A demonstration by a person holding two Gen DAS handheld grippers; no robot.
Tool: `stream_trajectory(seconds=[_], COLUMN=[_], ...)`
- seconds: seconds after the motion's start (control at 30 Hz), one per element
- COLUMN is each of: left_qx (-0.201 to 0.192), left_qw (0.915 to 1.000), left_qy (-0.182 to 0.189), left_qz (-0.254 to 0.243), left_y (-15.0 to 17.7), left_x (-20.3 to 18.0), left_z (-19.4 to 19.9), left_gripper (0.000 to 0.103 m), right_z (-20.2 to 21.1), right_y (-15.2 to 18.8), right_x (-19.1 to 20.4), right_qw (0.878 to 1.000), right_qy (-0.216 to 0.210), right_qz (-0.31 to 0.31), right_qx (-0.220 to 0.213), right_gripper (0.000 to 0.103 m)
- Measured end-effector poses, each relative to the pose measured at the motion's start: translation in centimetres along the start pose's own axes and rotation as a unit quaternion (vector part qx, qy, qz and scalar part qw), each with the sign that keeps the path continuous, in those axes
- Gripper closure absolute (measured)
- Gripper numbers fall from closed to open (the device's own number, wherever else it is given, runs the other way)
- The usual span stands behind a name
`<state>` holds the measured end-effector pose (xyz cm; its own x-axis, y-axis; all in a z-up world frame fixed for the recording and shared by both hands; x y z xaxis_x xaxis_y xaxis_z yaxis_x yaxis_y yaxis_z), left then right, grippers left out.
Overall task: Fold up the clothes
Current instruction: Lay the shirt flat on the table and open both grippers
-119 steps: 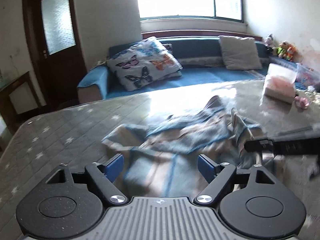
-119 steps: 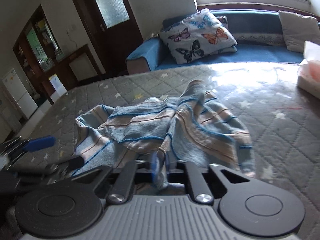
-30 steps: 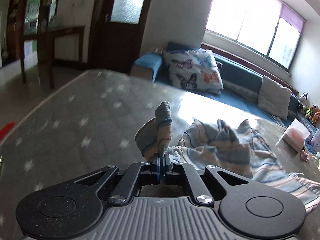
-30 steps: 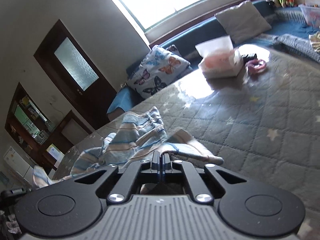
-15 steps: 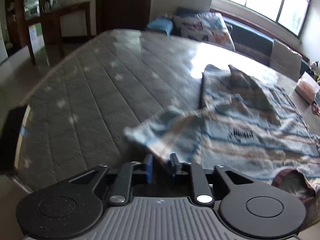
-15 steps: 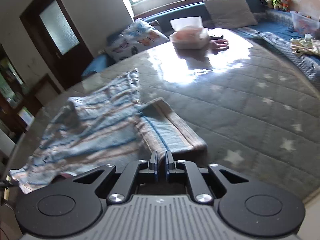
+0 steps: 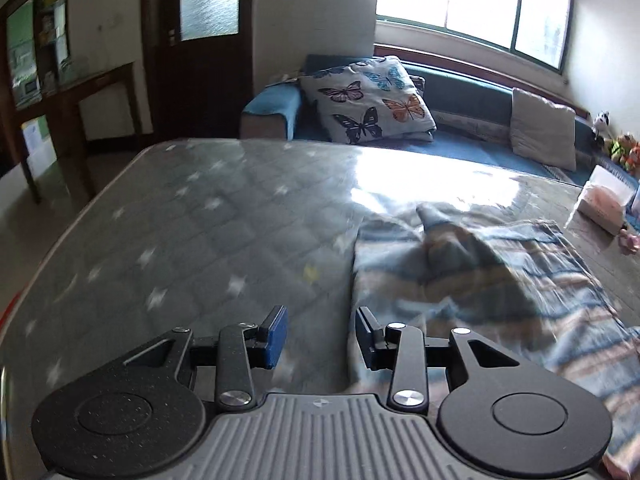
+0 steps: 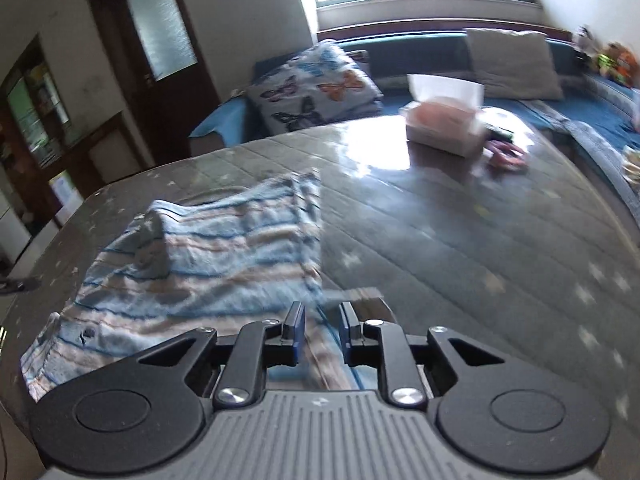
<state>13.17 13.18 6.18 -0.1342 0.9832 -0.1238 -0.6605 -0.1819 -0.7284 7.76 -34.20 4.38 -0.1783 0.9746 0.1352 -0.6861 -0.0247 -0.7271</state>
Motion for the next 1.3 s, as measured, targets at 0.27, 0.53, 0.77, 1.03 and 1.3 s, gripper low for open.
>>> stream_trajectory(seconds=[0.27, 0.53, 0.77, 1.03, 1.3], left_qx=[0.016, 0.047, 0.053, 0.052, -0.004], left_qw=[0.9993, 0.9979, 0.9968, 0.9955, 0.9960], left_qy=[0.010, 0.002, 0.014, 0.033, 0.009], left_qz=[-0.034, -0.045, -0.058, -0.072, -0.088], left_y=[-4.8, -5.6, -5.4, -5.4, -6.8], left_x=[-3.1, -4.6, -5.1, -5.9, -6.1], left_z=[-8.4, -14.5, -16.6, -18.2, -17.0], left_gripper=[0.061, 0.061, 0.061, 0.095, 0.101], right_z=[-6.0, -13.5, -20.4, -24.2, -25.1], right_y=[-6.6, -11.0, -12.3, -12.2, -12.0], right_x=[0.9, 1.1, 1.4, 1.3, 1.2], right_qw=[0.999, 0.997, 0.996, 0.995, 0.995], right_qy=[-0.005, 0.001, 0.005, 0.017, 0.023], right_qz=[0.048, 0.073, 0.087, 0.089, 0.090], right_qx=[0.003, 0.018, 0.034, 0.045, 0.040], right_gripper=[0.081, 0.076, 0.066, 0.064, 0.076])
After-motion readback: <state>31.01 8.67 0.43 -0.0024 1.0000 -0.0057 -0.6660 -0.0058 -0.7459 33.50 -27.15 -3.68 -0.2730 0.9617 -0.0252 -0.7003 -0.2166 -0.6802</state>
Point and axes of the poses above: each gripper's, at about its wrist camera, not at the fingertips, and z roughly against the way its jaws point, x to its left, y to its underside, the point moved 4 cm from there along -z, roughly the way its jaws point, and after that the axes turned 7 degrees about z, right-handed, at the moved point
